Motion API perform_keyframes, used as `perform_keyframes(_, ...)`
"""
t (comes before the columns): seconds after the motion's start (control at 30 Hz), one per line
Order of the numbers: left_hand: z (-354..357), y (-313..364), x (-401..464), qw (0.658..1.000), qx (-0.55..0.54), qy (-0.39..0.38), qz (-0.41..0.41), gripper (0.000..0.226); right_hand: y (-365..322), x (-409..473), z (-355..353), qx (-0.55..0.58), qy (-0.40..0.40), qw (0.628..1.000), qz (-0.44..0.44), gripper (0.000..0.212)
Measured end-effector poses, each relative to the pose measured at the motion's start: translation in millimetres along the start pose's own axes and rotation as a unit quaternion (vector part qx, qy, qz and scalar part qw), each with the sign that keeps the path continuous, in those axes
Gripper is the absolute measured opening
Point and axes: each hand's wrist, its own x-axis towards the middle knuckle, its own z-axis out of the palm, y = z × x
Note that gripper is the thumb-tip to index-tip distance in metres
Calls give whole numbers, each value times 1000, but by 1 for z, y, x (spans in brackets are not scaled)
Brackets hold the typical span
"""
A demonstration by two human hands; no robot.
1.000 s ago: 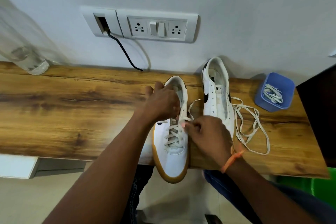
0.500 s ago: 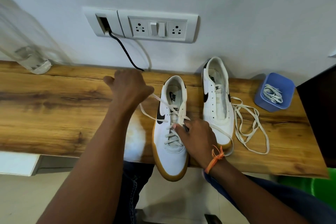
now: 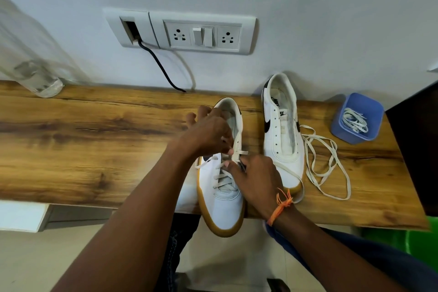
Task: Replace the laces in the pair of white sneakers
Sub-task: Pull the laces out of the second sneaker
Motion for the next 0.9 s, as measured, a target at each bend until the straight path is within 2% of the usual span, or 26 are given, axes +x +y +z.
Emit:
perform_keyframes(0.23, -5, -10, -2, 999, 10, 25, -19, 19, -2, -1, -3, -25, -10, 1000, 8, 40)
perform_keyframes(0.37, -20, -30, -12, 991, 48, 73, -99, 20, -3, -1, -5, -23, -21, 999, 24, 45)
perform_keyframes(0.5, -19, -41, -18, 973, 106, 13, -203, 21, -5, -2, -8, 8, -17, 999, 37, 52)
perform_keyframes(0.6, -17, -37, -17, 968, 88, 3, -236, 19, -5, -2, -8, 9, -23, 999, 36, 53)
perform_keyframes(0.67, -16, -31, -14, 975, 72, 17, -211, 21, -5, 0, -11, 7, -30, 999, 29, 54)
perform_keyframes(0.73, -14, -24, -10, 988, 32, 45, -142, 29, -3, 6, -19, -1, -53, 998, 14, 52)
perform_keyframes(0.8, -12, -13, -9, 996, -5, 58, -73, 35, -2, 14, -33, 19, -81, 997, 0, 36)
perform_keyframes(0.87, -7, -2, -6, 999, -2, 40, -28, 32, 1, 22, -48, 72, -54, 995, -36, 14)
perform_keyframes(0.9, -4, 2, -5, 999, 8, 26, -19, 30, 2, 27, -53, 87, -36, 993, -64, 24)
